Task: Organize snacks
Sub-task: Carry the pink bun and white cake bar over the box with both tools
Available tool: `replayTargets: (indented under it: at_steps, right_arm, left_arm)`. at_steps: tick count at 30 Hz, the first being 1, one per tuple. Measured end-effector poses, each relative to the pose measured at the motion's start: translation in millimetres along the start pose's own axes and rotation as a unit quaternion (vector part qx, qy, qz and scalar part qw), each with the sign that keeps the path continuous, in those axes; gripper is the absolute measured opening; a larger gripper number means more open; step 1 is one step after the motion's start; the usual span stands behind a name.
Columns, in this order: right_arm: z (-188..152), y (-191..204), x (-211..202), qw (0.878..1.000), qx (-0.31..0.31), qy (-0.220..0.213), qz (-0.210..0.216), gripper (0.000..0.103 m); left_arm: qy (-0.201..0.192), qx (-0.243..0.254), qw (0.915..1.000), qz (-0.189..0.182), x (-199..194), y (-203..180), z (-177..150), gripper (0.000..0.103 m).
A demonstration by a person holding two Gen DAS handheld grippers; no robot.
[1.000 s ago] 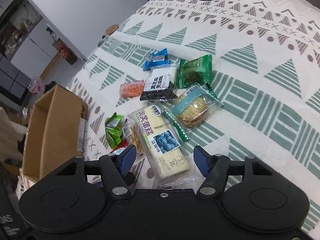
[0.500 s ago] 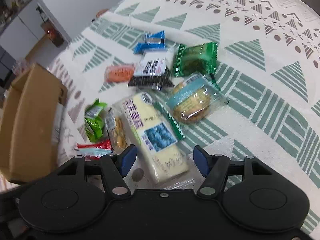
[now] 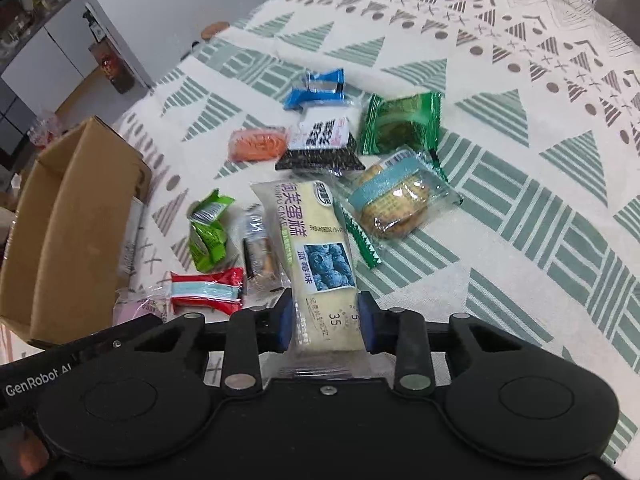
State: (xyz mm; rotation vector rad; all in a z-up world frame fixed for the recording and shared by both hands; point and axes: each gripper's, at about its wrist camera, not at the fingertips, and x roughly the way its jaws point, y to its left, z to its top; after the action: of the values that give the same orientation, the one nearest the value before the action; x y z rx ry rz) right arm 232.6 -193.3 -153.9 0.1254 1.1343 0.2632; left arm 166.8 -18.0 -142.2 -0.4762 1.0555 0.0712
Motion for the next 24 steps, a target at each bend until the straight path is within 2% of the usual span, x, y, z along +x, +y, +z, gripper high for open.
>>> replayTargets:
  at_steps: [13,24]
  right_arm:
    - [1,-1,-38,0.998,0.022,-0.056,0.034,0.029]
    - [-1,9,-66,0.991,0.017,-0.094,0.090,0.029]
  left_arm:
    - [-0.048,0.017,0.9987,0.009,-48,-13,-2,0.030]
    - [-0.091,0.013,0.9949,0.041,-82,-8,7,0.030]
